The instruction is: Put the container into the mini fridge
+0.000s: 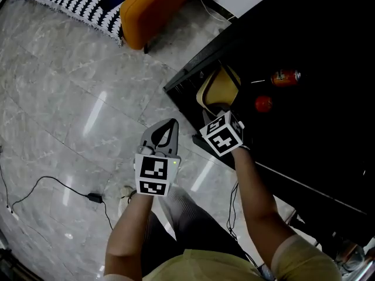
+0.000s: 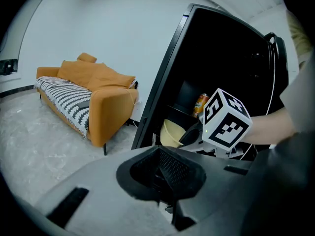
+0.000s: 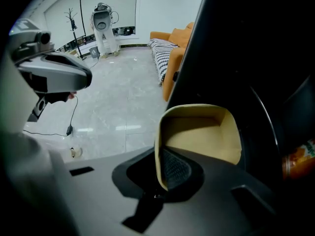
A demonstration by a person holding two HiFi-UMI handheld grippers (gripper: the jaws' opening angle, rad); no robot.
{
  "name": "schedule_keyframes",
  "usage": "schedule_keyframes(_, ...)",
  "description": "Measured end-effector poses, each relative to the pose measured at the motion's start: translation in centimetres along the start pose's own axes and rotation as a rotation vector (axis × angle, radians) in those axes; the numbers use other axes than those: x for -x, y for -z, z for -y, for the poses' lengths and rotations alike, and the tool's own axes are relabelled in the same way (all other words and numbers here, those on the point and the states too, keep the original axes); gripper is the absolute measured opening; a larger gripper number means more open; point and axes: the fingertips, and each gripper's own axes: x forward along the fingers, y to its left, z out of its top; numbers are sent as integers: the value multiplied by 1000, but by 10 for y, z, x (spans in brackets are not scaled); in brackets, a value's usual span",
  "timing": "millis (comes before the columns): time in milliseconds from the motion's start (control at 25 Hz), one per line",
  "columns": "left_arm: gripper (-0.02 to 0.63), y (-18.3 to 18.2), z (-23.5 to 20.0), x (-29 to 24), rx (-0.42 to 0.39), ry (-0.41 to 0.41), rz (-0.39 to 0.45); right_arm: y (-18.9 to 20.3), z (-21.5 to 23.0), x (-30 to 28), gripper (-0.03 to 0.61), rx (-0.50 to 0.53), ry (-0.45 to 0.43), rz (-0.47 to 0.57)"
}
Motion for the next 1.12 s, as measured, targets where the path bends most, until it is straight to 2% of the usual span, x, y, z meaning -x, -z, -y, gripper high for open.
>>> schedule_keyframes(320, 21, -5, -6, -22, 5, -11, 23, -3, 19, -11, 35, 10, 64, 1)
schedule_keyframes(1120, 21, -28, -23, -74, 12, -36, 39, -9, 60, -28, 37, -94, 207, 5)
